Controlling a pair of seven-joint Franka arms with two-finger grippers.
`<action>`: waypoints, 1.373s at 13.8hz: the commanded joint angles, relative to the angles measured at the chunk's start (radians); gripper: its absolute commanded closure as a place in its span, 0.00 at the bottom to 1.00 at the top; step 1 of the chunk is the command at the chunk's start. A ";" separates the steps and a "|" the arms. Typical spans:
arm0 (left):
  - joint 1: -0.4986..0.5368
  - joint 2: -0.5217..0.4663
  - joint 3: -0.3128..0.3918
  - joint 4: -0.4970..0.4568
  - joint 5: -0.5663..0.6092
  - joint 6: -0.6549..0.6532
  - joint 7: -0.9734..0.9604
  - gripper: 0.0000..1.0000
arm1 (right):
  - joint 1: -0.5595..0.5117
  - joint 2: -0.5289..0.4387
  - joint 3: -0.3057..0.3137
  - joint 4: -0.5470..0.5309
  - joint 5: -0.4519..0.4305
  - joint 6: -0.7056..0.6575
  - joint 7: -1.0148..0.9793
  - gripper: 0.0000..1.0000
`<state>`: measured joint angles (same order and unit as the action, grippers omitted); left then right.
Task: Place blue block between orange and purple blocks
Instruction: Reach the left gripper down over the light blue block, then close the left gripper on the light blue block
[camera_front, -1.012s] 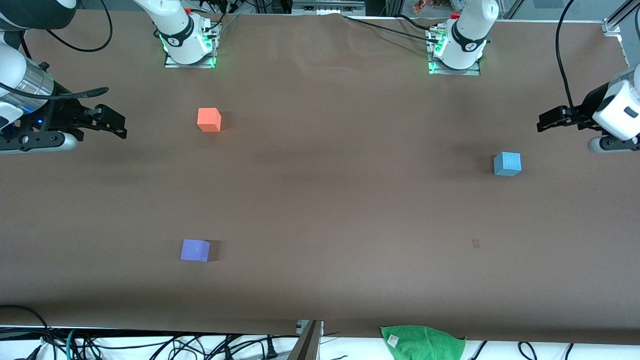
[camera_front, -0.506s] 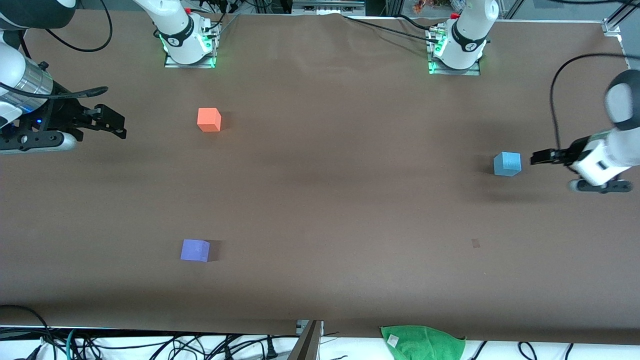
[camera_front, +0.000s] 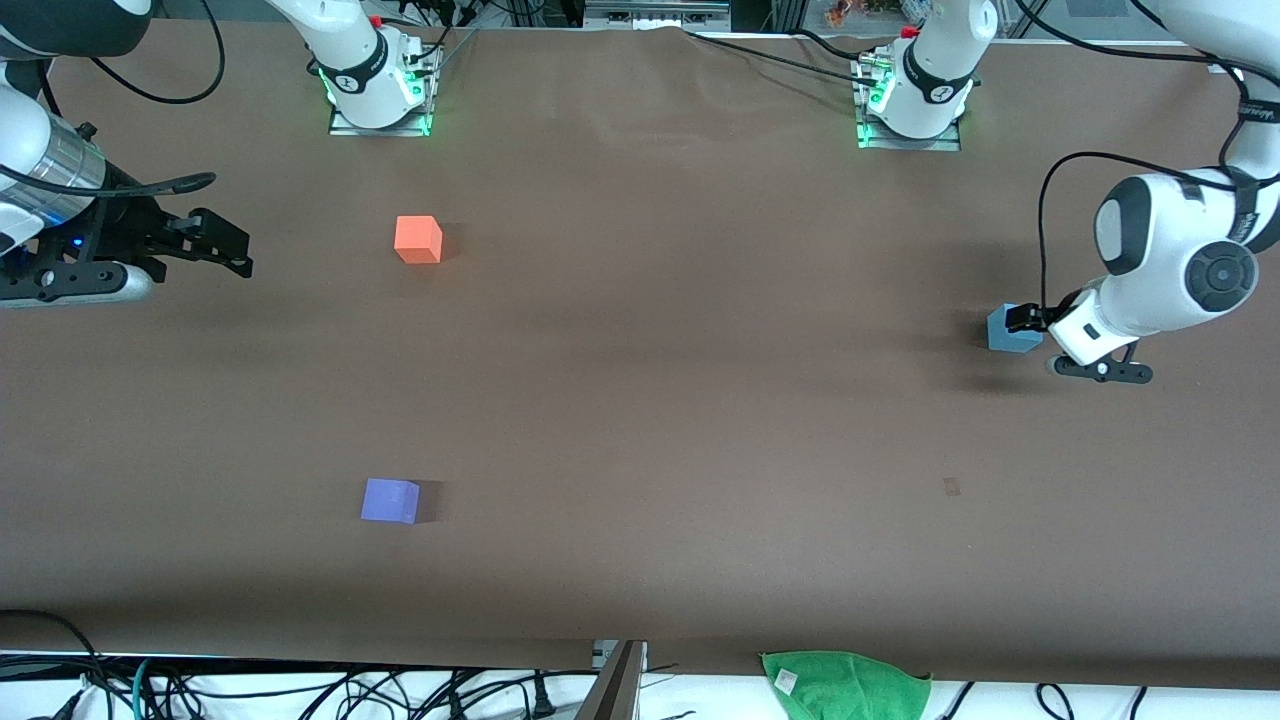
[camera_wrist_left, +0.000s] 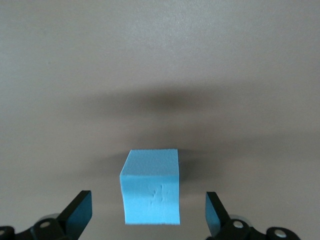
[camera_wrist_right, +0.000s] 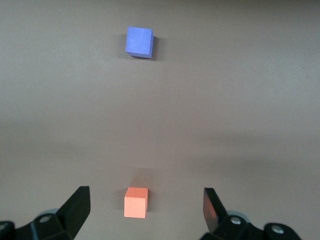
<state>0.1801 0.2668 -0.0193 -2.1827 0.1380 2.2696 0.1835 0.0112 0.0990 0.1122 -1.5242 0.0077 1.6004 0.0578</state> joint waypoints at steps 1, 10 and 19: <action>0.012 0.014 -0.001 -0.080 0.020 0.120 0.017 0.00 | -0.008 0.002 0.006 0.016 0.003 -0.003 -0.006 0.00; 0.053 0.063 -0.004 -0.126 0.091 0.225 0.030 0.00 | -0.008 0.002 0.004 0.016 0.003 -0.005 -0.007 0.00; 0.045 0.002 -0.195 0.040 0.083 -0.119 -0.004 0.86 | -0.008 0.004 0.004 0.016 0.002 -0.003 -0.010 0.00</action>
<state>0.2271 0.3127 -0.1105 -2.2482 0.2040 2.3508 0.2036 0.0112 0.0990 0.1120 -1.5240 0.0077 1.6004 0.0579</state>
